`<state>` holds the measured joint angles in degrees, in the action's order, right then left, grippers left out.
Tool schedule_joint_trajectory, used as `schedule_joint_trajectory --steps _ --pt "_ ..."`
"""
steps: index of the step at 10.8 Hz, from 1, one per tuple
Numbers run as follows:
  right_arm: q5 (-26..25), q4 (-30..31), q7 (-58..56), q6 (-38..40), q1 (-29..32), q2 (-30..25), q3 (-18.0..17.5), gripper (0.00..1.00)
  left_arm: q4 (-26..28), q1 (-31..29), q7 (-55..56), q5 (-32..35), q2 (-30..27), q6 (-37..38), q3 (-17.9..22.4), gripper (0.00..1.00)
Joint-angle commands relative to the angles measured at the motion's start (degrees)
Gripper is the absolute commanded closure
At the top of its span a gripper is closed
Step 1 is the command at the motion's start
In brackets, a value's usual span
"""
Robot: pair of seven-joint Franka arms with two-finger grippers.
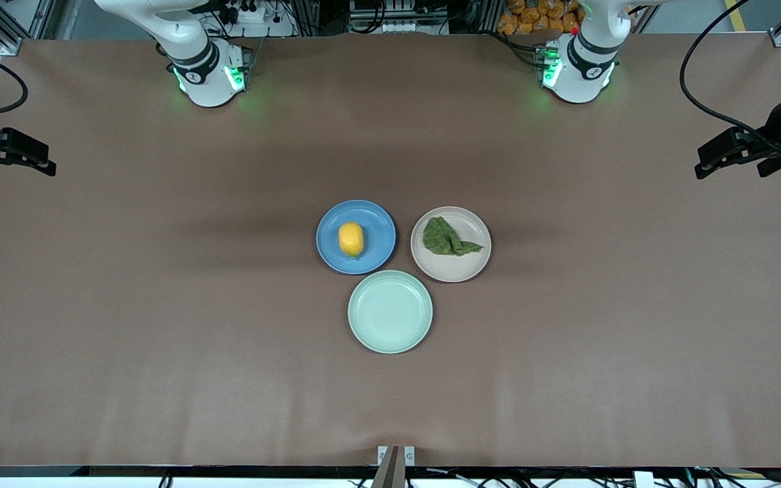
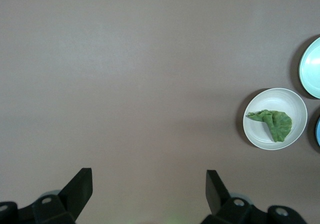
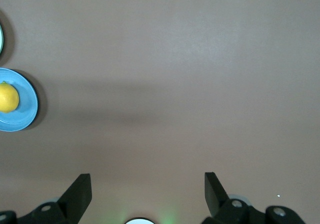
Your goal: Pick lemon and lettuce from blue and beige plates
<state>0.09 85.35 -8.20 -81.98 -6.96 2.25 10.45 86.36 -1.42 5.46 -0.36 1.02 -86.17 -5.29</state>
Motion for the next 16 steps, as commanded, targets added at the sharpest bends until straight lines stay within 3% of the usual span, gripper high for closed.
schedule_joint_trajectory --steps 1,5,9,12,16 --pt "-0.62 -1.07 0.81 0.86 0.81 0.47 -0.61 0.0 -0.14 -0.69 -1.5 -0.52 -0.5 0.39 -0.25 0.0" --pt "-0.62 -1.07 0.81 0.86 0.72 0.47 -0.61 0.0 3.53 0.27 -1.42 -0.52 1.52 0.04 -0.42 0.0" --pt "-0.62 -1.07 0.81 0.86 0.81 0.47 -0.61 0.0 6.35 1.25 -0.54 -1.39 9.07 -4.95 -0.77 0.0" --pt "-0.53 -1.07 0.73 0.86 1.16 0.47 -0.61 0.0 12.77 3.52 8.57 -2.37 10.74 -13.65 -2.61 0.0" --pt "0.52 -1.07 0.47 0.42 1.16 2.76 -0.7 0.0 12.87 11.69 25.44 -2.89 16.63 -18.32 -2.88 0.0"
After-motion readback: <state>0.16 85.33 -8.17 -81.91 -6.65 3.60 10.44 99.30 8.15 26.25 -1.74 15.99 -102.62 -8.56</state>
